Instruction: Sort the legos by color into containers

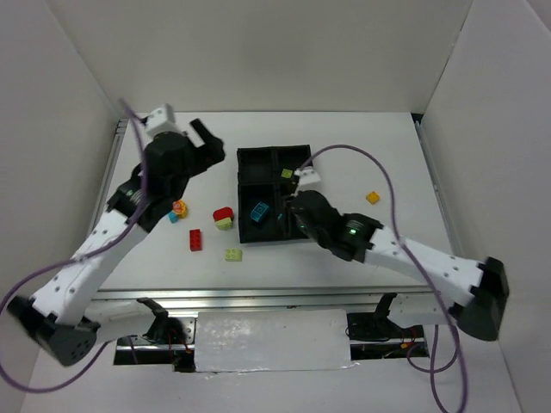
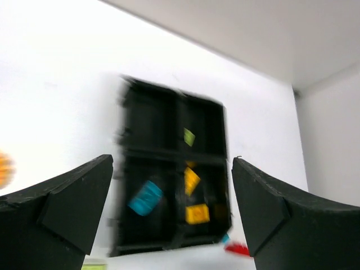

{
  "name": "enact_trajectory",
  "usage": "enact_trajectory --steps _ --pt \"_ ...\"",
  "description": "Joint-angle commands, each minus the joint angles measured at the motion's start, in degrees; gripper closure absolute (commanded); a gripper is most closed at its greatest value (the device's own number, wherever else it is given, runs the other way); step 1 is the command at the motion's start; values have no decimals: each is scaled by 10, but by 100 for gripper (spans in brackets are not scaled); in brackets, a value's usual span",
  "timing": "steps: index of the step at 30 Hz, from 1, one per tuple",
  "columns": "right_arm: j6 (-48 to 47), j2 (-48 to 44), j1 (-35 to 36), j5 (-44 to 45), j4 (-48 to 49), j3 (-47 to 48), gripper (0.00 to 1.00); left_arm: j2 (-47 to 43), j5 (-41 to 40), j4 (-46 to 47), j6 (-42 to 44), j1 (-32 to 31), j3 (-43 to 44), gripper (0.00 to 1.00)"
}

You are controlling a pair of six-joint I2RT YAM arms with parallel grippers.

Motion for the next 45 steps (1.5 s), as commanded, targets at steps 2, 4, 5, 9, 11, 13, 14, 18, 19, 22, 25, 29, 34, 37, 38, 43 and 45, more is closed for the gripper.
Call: enact_trajectory --steps 2,4,5,9,11,13,14,18,19,22,25,29,34,37,38,43,45 --pt "-1 180 -10 8 55 119 95 -85 -122 -157 -4 39 -57 1" --pt "5 278 -13 36 36 173 94 -132 -130 -191 -12 43 -73 1" --pt "8 311 -19 41 14 229 94 -147 -123 -211 -11 47 -87 0" --pt "4 426 -45 32 -9 326 92 -236 -80 -253 7 51 -113 1" --pt "5 465 -59 9 -11 358 77 -263 -59 -267 36 52 -119 1" --pt "4 477 -67 0 -4 369 53 -289 -48 -278 56 51 -117 1" --pt "2 479 -70 -15 1 370 47 -296 -43 -283 74 52 -118 1" --pt "-9 477 -88 -57 6 386 36 -325 -59 -282 100 52 -154 0" --pt "-8 472 -92 -60 5 389 35 -328 -64 -283 101 51 -163 0" --pt "-10 426 -115 -95 12 360 1 -338 -90 -279 92 52 -204 0" --pt "6 369 -150 -71 7 321 0 -355 -101 -276 72 51 -222 1" --pt "91 322 -304 -25 -83 272 0 -382 -112 -264 69 51 -234 1" --pt "117 345 -462 -6 -136 240 0 -378 -82 -252 86 52 -238 0" --pt "117 390 -527 3 -164 261 0 -366 -74 -252 92 52 -239 1" --pt "117 401 -548 3 -168 267 0 -364 -70 -249 92 51 -238 1" --pt "104 429 -586 -43 -136 260 1 -365 -57 -240 103 52 -245 0" --pt "105 444 -589 -50 -132 264 2 -361 -51 -239 105 52 -245 0"
